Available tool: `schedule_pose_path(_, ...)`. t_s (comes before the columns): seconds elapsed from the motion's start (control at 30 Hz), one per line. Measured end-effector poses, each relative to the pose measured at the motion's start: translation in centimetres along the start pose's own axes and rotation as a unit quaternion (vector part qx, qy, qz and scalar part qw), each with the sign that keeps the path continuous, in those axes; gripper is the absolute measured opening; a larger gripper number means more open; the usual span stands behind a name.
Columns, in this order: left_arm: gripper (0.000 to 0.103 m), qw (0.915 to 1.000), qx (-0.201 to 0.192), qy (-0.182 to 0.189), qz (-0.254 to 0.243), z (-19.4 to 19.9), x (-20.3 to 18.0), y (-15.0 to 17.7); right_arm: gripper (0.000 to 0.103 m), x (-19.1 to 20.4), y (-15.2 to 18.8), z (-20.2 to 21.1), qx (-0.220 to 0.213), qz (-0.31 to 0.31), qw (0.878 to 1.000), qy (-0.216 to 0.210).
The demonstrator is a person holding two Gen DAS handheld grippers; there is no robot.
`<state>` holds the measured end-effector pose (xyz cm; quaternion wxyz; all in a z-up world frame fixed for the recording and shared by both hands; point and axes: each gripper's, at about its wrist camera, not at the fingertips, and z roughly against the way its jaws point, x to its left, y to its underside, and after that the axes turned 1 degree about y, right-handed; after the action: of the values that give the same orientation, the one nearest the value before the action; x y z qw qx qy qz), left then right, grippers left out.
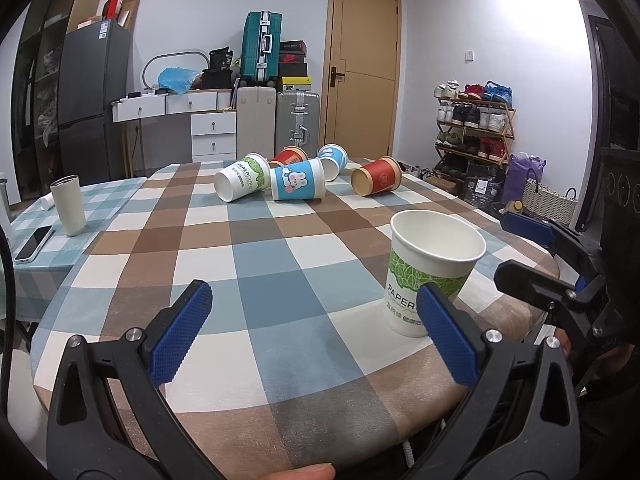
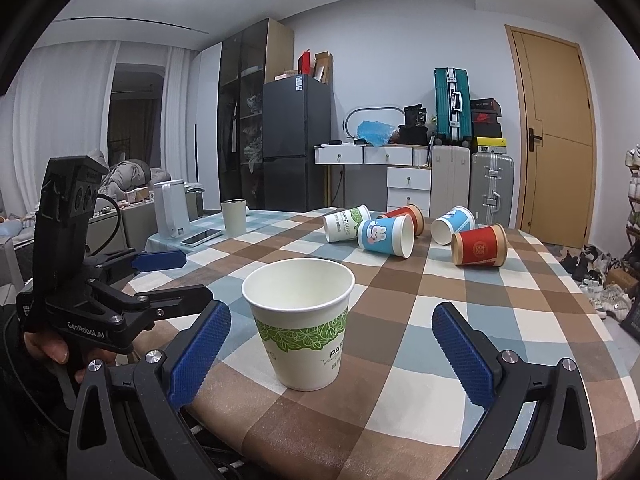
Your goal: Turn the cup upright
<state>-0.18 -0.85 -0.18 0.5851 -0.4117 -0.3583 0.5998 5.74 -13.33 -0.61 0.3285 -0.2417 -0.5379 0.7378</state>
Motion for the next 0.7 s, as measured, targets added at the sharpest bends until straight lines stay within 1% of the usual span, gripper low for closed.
schedule_pose_path(0.7, 0.102, 1.0000, 0.001, -0.002, 0.002, 0.16, -0.22, -0.01, 0.103, -0.02, -0.02, 0.10, 0.001, 0.003, 1.000, 0.000)
